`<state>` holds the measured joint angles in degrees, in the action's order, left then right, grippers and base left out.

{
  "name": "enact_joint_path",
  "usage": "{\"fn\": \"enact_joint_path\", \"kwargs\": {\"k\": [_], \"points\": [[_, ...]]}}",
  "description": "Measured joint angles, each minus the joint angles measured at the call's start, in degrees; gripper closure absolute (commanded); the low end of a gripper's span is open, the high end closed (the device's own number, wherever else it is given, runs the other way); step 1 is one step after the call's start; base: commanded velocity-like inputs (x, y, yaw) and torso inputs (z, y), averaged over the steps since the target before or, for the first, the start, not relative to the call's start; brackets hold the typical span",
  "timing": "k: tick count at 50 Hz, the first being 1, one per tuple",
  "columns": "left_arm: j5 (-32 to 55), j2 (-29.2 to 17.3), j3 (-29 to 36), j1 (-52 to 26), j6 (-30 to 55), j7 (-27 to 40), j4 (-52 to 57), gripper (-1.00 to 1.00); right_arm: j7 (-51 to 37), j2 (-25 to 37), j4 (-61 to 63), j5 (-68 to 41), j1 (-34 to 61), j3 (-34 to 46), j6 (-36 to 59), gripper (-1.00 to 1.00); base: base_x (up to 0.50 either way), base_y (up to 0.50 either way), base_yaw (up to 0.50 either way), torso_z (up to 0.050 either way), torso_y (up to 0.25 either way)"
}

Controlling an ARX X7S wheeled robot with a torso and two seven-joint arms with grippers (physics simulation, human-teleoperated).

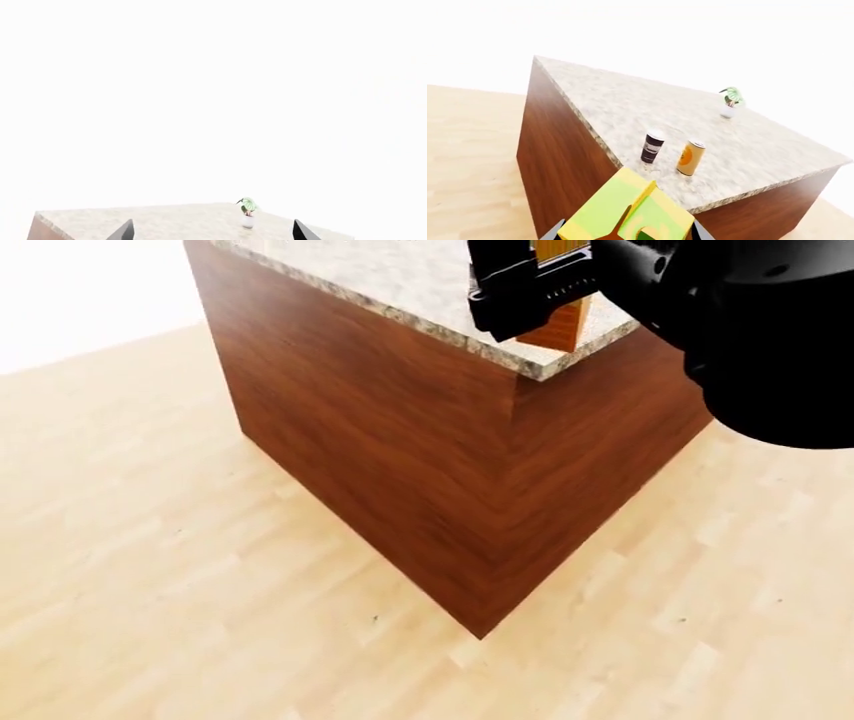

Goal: Move the drinks to the dining counter.

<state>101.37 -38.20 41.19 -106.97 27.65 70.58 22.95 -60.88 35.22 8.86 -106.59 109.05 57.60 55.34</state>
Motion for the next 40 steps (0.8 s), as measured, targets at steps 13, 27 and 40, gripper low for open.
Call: {"fn": "enact_joint_path", "kwargs": {"k": [13, 27, 40], "points": [[-0.19, -0.06, -0.06, 0.2, -0.01, -0.12, 0.04, -1.0, 0.22, -0.02, -0.12, 0.34, -0.63, 0.26, -0.21, 1.0, -0.5, 0.18, 0.0, 0.0, 0.002], [-0.14, -0.12, -0.1, 0.21, 0.1, -0.01, 0.1, -1.0, -2.22, 1.6, -0.01, -1.42, 0.26, -0.15, 0.21, 1.0, -0.5, 0.18, 0.0, 0.001, 0.003], [-0.08, -0.28, -0.38, -0.17, 0.16, 0.04, -0.27, -1.0, -6.9, 5.27, 1.67, -5.56, 0.95, -0.99, 0.48, 1.0, -0.5, 0.18, 0.0, 0.0, 0.002]]}}
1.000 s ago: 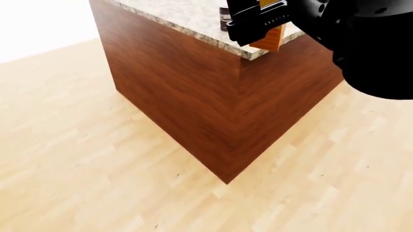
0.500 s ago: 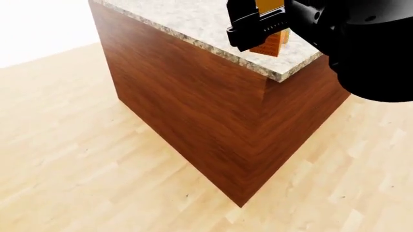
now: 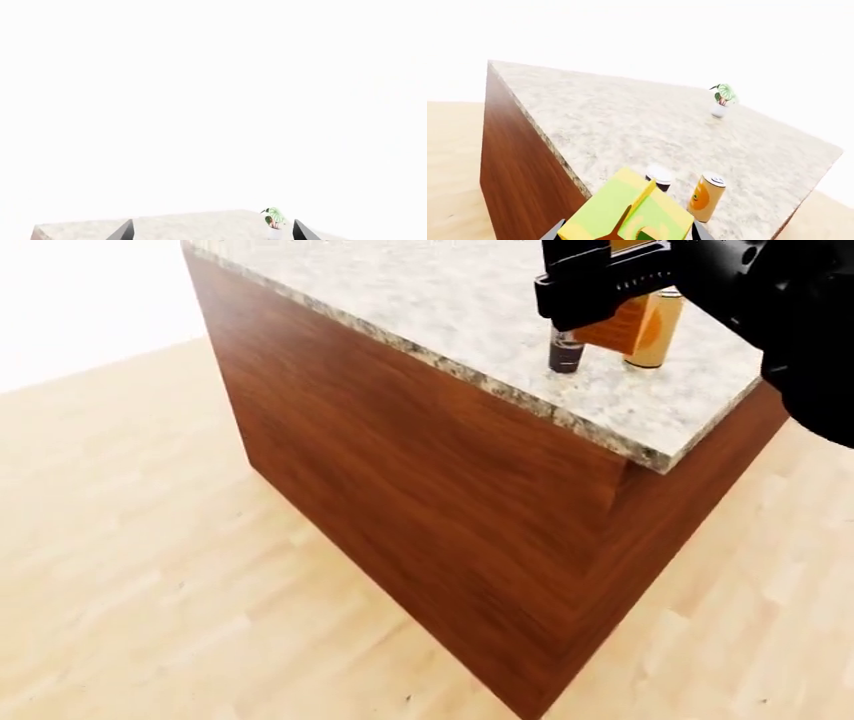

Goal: Move the drinks to the dining counter.

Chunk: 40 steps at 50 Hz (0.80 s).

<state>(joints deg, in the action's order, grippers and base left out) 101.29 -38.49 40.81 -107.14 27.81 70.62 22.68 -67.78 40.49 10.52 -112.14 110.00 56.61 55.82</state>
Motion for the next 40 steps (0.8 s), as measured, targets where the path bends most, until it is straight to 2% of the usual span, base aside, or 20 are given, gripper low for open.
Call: {"fn": "enact_joint_path", "kwargs": {"k": [6, 12, 25, 32, 40], "points": [[-0.03, 0.06, -0.06, -0.1, 0.0, 0.07, -0.04, -1.0, -2.8, 3.1, 2.46, -3.18, -0.17, -0.46, -0.02, 1.0, -0.5, 0.18, 0.0, 0.002, 0.004], [0.01, 0.17, 0.02, -0.05, 0.06, 0.19, -0.01, -1.0, -4.99, 5.39, 4.61, -5.73, -0.18, -0.99, -0.46, 1.0, 0.0, 0.0, 0.0, 0.0, 0.004], [-0.06, 0.22, -0.03, 0.01, 0.09, 0.2, 0.0, -1.0, -6.94, 7.23, 6.62, -7.35, -1.25, -1.46, -1.97, 1.0, 0.35, 0.36, 0.0, 0.001, 0.002], [-0.16, 0.4, 0.02, 0.12, 0.06, 0.03, -0.01, -1.0, -6.04, 7.29, 6.91, -5.94, -2.08, -1.58, -2.3, 1.0, 0.0, 0.0, 0.0, 0.0, 0.001], [-0.35, 0.33, -0.1, 0.1, 0.06, -0.12, -0.09, -1.0, -5.62, 6.85, 7.2, -5.1, -2.23, -1.42, -2.37, 1.0, -0.35, 0.33, 0.0, 0.0, 0.0]]}}
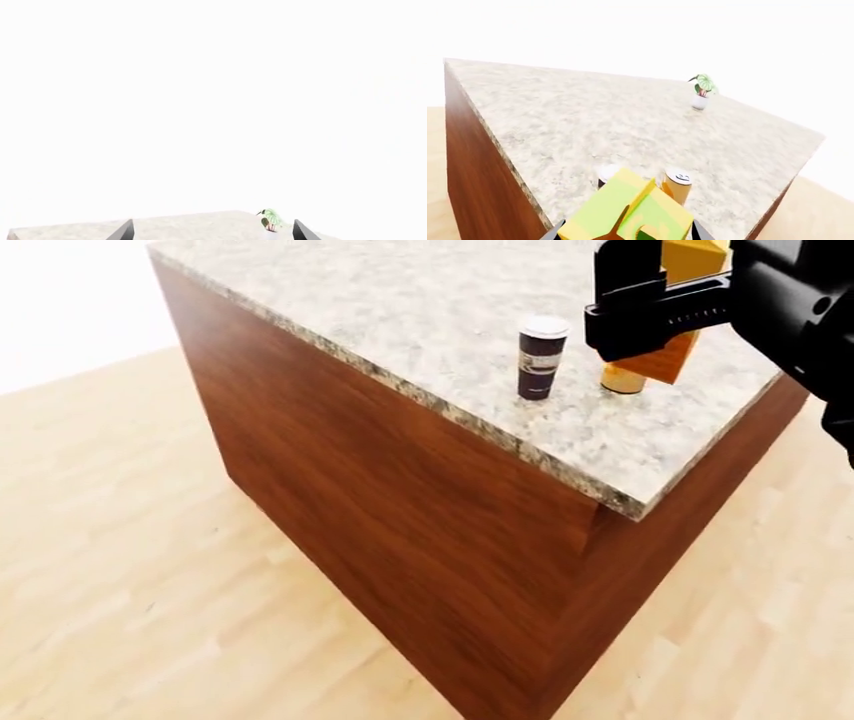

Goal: Move the drinks to the dining counter.

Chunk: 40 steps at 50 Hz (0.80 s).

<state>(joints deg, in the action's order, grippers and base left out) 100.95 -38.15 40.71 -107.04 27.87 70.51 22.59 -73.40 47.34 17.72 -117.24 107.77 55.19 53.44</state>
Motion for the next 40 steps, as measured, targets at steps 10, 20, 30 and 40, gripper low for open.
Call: {"fn": "enact_joint_path", "kwargs": {"k": [10, 20, 30, 40], "points": [[0.02, 0.07, 0.0, -0.02, 0.08, 0.06, -0.01, -1.0, -0.1, -0.28, 0.06, 0.21, 0.22, 0.34, 0.21, 1.0, -0.36, 0.34, 0.0, 0.001, 0.003], [0.19, 0.09, -0.02, -0.07, 0.17, 0.25, 0.04, -1.0, 0.38, -0.35, 0.3, 0.63, 0.36, 0.21, 0.06, 1.0, -0.09, 0.09, 0.0, 0.0, 0.003], [0.16, 0.09, -0.17, -0.2, 0.19, 0.31, 0.12, -1.0, 1.72, -0.68, 0.89, 1.92, 1.41, -0.55, 0.1, 1.0, -0.2, 0.19, 0.0, 0.0, 0.001], [0.05, 0.22, -0.03, 0.06, 0.22, 0.24, 0.03, -1.0, 1.55, -0.89, 0.61, 2.34, 1.73, -0.01, 0.68, 1.0, -0.29, 0.28, 0.0, 0.001, 0.004]]}}
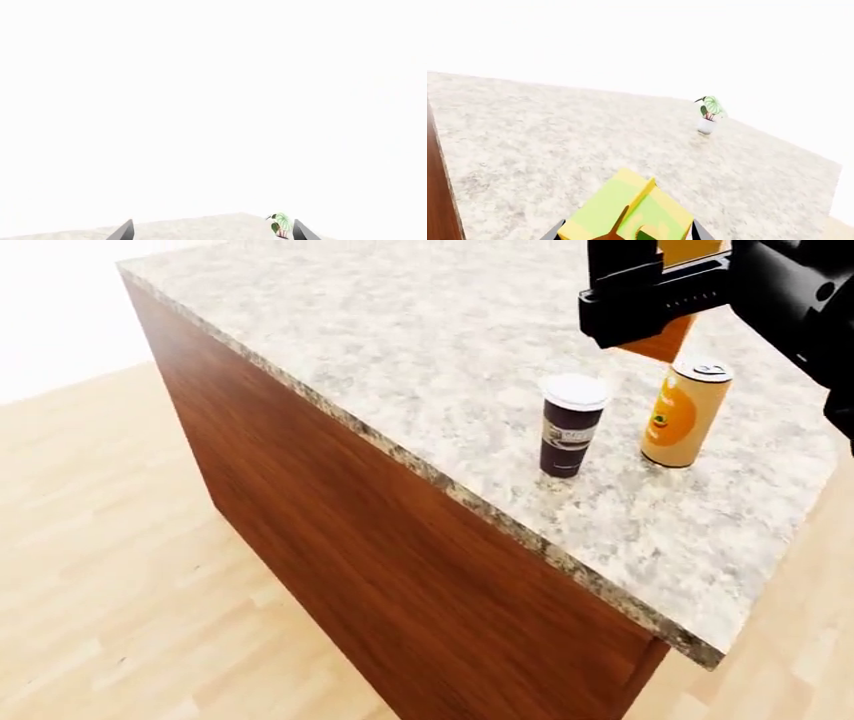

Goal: Move the drinks to the dining counter.

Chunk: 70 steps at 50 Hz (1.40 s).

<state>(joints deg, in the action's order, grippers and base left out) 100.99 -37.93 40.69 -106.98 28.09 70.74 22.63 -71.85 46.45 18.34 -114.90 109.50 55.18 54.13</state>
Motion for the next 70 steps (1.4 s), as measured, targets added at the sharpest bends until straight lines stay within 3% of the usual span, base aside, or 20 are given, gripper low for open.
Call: {"fn": "enact_joint_path", "kwargs": {"k": [30, 49, 70], "points": [[0.15, -0.19, -0.25, 0.01, 0.13, 0.17, 0.07, -1.0, -6.79, 5.89, 3.99, -8.71, 0.92, 0.35, -0.53, 1.0, 0.0, 0.0, 0.0, 0.0, 0.002], [-0.19, -0.03, -0.2, 0.25, 0.11, 0.03, -0.1, -1.0, -9.02, 14.1, 12.67, -11.42, -6.85, 0.92, -6.02, 1.0, 0.0, 0.0, 0.0, 0.001, 0.001], [-0.19, 0.13, -0.14, 0.34, 0.25, 0.17, -0.02, -1.0, -8.57, 17.05, 16.69, -10.44, -12.95, 2.14, -9.89, 1.0, 0.0, 0.0, 0.0, 0.001, 0.001]]}}
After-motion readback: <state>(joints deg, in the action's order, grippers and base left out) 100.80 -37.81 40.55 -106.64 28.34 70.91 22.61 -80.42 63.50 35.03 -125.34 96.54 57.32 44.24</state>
